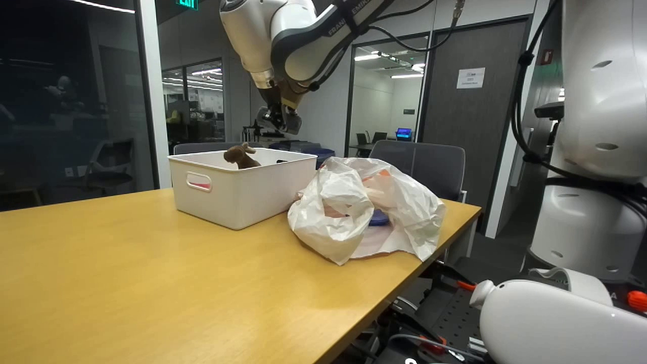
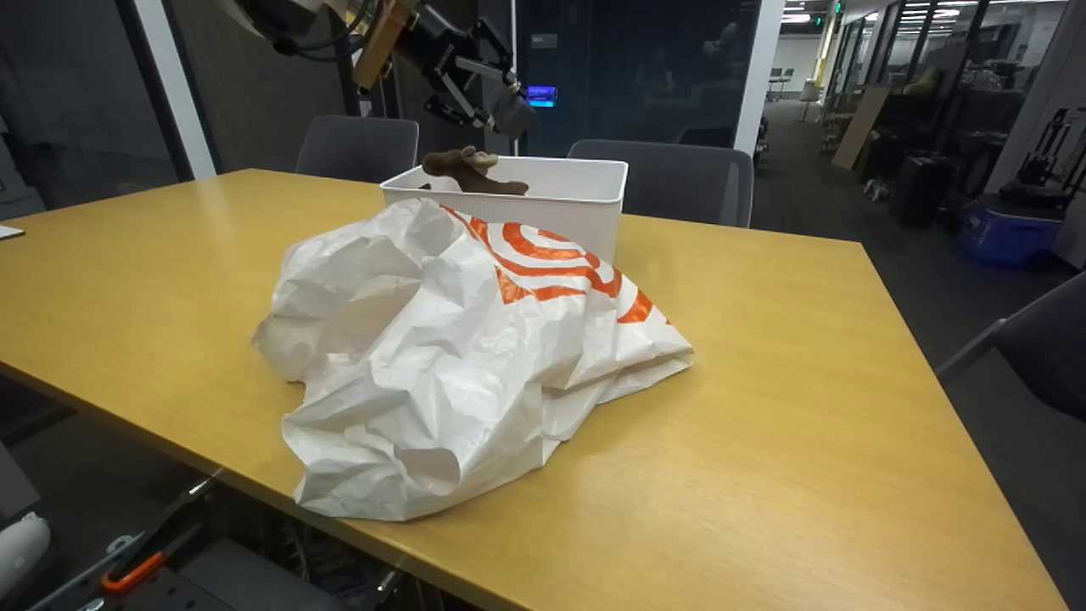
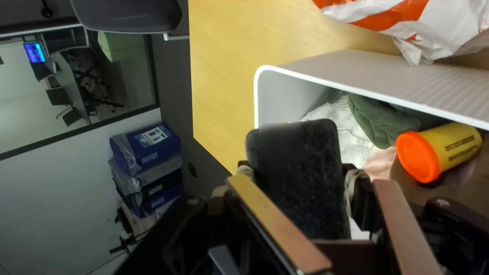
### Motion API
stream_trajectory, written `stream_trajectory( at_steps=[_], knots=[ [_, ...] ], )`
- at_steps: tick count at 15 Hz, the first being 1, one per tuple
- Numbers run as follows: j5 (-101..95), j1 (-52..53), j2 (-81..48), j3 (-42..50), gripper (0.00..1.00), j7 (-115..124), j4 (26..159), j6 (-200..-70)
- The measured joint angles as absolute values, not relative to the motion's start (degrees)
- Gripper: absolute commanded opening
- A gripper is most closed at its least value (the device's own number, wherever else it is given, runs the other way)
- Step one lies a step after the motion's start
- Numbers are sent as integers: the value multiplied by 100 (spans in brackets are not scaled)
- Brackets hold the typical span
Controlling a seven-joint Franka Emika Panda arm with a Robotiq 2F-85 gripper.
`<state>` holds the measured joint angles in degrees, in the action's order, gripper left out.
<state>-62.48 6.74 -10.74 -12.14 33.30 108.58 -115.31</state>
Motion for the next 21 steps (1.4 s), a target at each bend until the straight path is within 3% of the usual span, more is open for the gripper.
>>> stream_trajectory(
  at_steps=[4, 13, 21],
  knots=[
    [-6247, 791, -1421, -1058, 100, 3330, 10477, -11535],
    [-4742, 890, -1289, -991, 100, 2763, 10607, -11226],
    [-2749, 839, 750, -795, 100, 2097, 12522, -10155]
  ],
)
